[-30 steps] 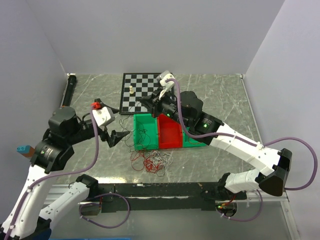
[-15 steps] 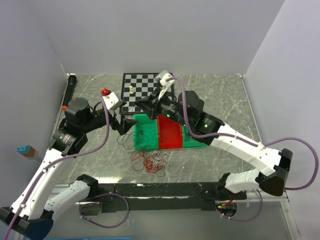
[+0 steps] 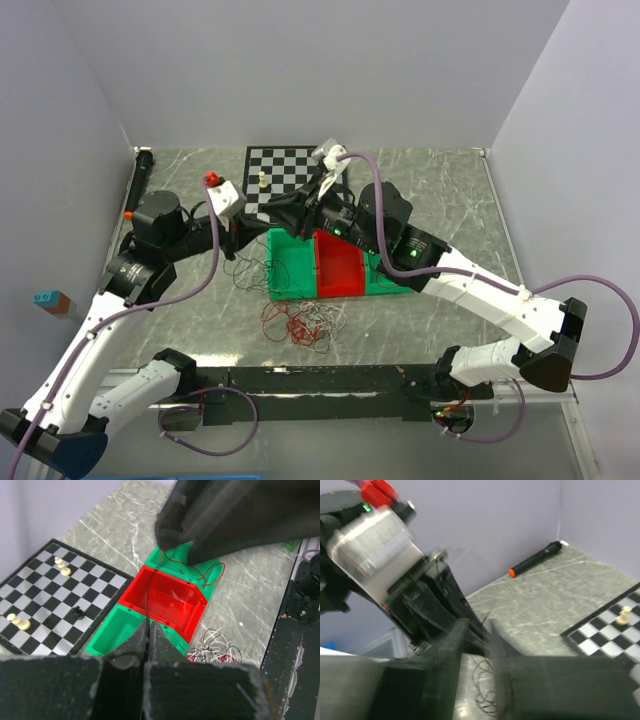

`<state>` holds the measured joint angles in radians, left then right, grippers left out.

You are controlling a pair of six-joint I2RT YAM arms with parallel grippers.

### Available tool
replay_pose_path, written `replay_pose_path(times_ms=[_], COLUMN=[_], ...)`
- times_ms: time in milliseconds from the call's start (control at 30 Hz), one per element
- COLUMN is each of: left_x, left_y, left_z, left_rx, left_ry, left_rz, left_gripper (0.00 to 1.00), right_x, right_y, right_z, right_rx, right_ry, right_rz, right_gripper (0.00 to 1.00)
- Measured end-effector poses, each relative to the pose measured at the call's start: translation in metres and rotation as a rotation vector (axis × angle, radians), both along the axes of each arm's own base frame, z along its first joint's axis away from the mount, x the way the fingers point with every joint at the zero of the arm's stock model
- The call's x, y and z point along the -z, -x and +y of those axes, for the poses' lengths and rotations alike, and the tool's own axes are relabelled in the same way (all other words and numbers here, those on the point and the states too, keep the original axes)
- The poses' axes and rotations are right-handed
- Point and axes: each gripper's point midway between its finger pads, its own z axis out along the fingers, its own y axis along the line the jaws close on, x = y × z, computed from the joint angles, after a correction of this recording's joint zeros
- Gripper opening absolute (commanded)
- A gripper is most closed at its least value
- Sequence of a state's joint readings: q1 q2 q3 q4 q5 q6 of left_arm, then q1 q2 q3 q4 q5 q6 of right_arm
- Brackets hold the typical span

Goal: Untangle the cables

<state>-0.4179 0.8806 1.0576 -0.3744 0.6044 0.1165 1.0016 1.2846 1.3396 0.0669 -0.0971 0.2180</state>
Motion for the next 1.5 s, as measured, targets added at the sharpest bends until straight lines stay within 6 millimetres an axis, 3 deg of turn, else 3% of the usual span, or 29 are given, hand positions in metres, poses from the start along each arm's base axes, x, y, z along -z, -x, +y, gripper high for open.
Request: replay_pose_path(times_ms=[67,167,367,567,633,700,900,1067,1200,1300,1367,1500], left_x=[-0.008,-0.032,-0.067,-0.088,-0.093,-0.102,-0.131,-0.152,-0.162,-0.167,-0.171,-0.178], left_y=[0.000,0.001,0.013,0.023,0.026,0.029,0.036,0.044,0.047,0.050,0.052,0.055], left_z=[0.001,0.005,0.013,0.018,0.020,0.021,0.025,0.027,0.027,0.028,0.029,0.031], left_rx=[-0.009,-0.026,-0.039,-0.037,-0.037,-0.037,-0.037,-0.032,-0.028,-0.025,-0.026,-0.037], left_ry=[0.005,0.026,0.048,0.052,0.052,0.053,0.072,0.095,0.107,0.114,0.119,0.131], left_rz=[-0.011,-0.064,-0.149,-0.191,-0.201,-0.222,-0.281,-0.321,-0.330,-0.331,-0.333,-0.350], left_gripper=[0.01,0.01,0.01,0.01,0.01,0.01,0.01,0.01,0.01,0.01,0.01,0.01], right_x=[0.005,0.028,0.099,0.190,0.211,0.216,0.198,0.218,0.239,0.245,0.241,0.229], right_y=[0.001,0.003,0.014,0.027,0.034,0.038,0.047,0.046,0.032,0.022,0.019,0.017], right_z=[-0.003,-0.016,-0.046,-0.054,-0.055,-0.053,-0.029,0.002,0.018,0.022,0.023,0.026], right_rx=[0.007,0.033,0.065,0.053,0.044,0.030,-0.036,-0.051,-0.001,0.047,0.061,0.072], right_ry=[0.000,0.022,0.102,0.222,0.252,0.254,0.194,0.221,0.240,0.233,0.214,0.168], right_rz=[0.009,0.036,0.121,0.241,0.265,0.264,0.196,0.187,0.193,0.198,0.197,0.222], right_gripper=[0.69,0.84,0.95,1.00,1.00,1.00,1.00,0.98,0.87,0.46,0.00,0.00])
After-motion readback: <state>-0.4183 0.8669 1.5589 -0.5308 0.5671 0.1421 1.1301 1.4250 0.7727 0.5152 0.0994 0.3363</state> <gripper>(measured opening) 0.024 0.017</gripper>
